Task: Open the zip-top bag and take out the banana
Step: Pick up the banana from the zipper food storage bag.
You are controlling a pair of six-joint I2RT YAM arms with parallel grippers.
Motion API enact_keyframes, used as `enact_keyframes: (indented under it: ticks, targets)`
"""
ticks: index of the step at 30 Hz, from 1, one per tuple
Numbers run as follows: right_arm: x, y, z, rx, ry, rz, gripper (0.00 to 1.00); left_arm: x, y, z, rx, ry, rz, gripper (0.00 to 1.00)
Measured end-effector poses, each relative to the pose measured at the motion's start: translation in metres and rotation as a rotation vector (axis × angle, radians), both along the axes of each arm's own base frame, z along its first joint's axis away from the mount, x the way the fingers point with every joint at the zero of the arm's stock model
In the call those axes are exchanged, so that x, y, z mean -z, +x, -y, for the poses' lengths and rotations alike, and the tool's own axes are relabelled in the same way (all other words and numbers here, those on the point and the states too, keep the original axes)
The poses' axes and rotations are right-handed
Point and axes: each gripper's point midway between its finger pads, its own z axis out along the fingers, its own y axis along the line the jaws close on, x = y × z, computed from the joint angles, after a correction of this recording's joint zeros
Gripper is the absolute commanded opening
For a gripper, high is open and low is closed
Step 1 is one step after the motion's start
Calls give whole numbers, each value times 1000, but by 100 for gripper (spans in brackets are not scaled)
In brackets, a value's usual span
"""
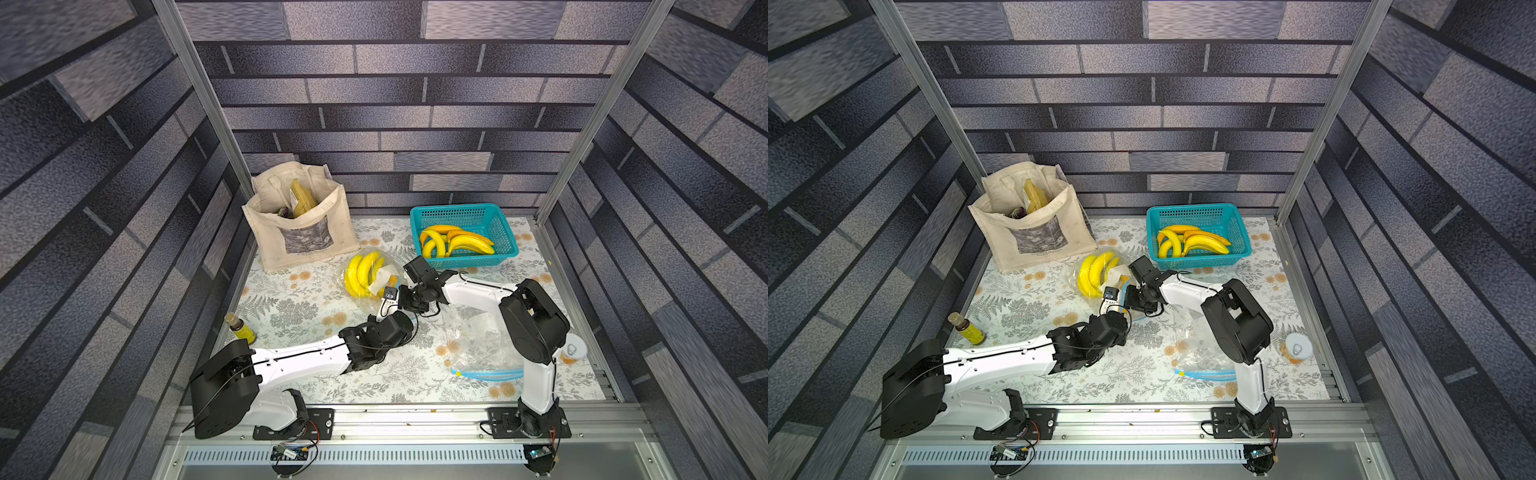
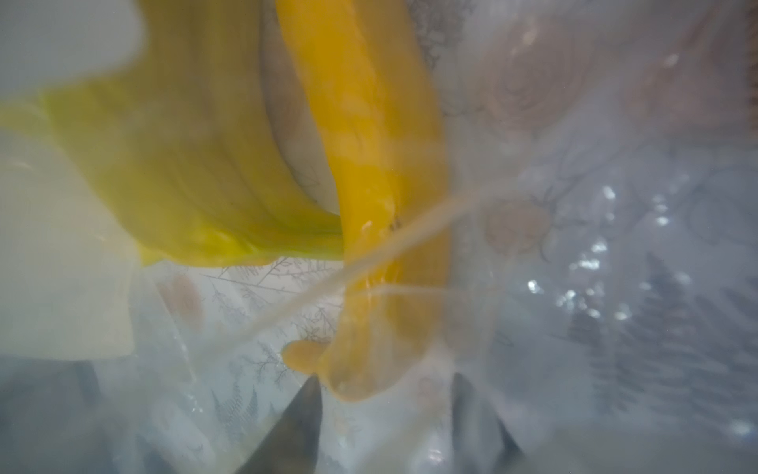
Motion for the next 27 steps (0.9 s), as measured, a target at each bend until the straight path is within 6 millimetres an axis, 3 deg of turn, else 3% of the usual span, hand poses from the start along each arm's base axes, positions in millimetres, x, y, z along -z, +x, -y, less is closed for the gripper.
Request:
enact_keyframes:
  ticks: [4, 10, 16, 27]
  targets:
    - [6, 6, -4, -18, -25, -6, 50, 1, 0, 0, -3, -7, 1, 15]
    - [8, 11, -8, -58, -51, -4, 26, 6, -1, -2, -8, -12, -2, 15]
    - [6, 5, -8, -82, -40, -11, 25, 10, -3, -12, -33, -8, -5, 15]
    - [-4, -34, 12, -183, -87, -148, 26, 16, -1, -25, -78, 38, -5, 15]
